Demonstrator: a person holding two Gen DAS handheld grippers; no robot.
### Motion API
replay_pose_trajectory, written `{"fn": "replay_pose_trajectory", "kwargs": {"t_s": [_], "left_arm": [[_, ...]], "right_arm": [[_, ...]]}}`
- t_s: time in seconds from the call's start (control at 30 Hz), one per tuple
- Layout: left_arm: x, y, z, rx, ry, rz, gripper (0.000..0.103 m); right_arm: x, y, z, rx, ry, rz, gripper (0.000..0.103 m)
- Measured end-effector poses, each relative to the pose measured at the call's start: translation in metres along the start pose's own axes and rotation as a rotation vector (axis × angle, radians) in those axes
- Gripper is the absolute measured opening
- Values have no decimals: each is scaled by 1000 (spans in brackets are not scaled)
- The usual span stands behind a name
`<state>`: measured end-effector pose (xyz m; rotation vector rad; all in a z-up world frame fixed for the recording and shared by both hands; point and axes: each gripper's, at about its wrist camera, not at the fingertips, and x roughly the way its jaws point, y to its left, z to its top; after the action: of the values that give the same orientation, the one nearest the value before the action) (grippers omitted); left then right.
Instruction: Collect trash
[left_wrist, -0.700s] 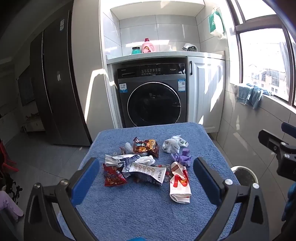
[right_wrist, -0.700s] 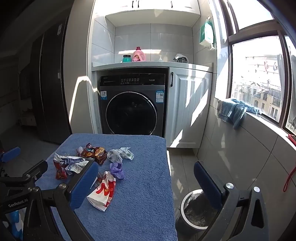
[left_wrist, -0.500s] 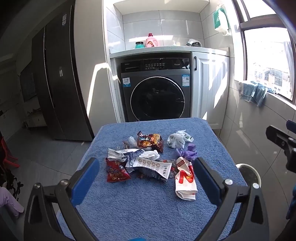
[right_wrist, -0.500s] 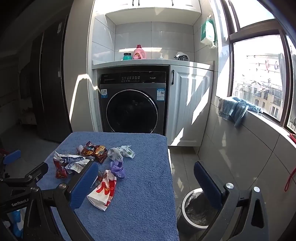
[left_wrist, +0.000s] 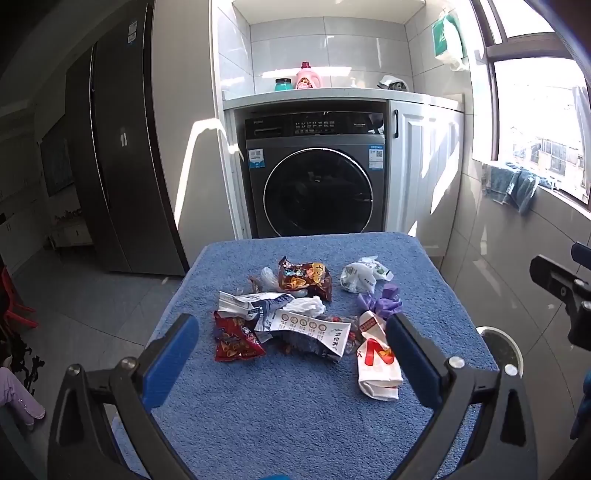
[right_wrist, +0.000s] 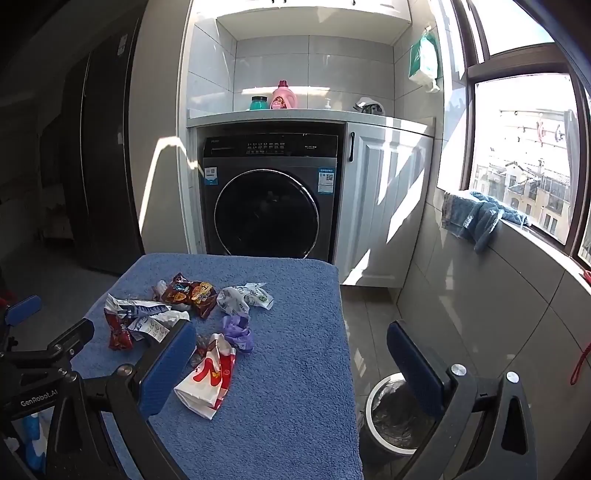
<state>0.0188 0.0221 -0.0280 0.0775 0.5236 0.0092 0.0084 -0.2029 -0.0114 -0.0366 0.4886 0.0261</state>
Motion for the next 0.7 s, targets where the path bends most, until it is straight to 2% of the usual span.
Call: {"fn": "replay_pose_trajectory", "kwargs": {"t_s": [0.7], "left_arm": [[9,5,1,-11,18,12,102]], "right_arm": [[6,-1,-2,4,15,-1,103]]}}
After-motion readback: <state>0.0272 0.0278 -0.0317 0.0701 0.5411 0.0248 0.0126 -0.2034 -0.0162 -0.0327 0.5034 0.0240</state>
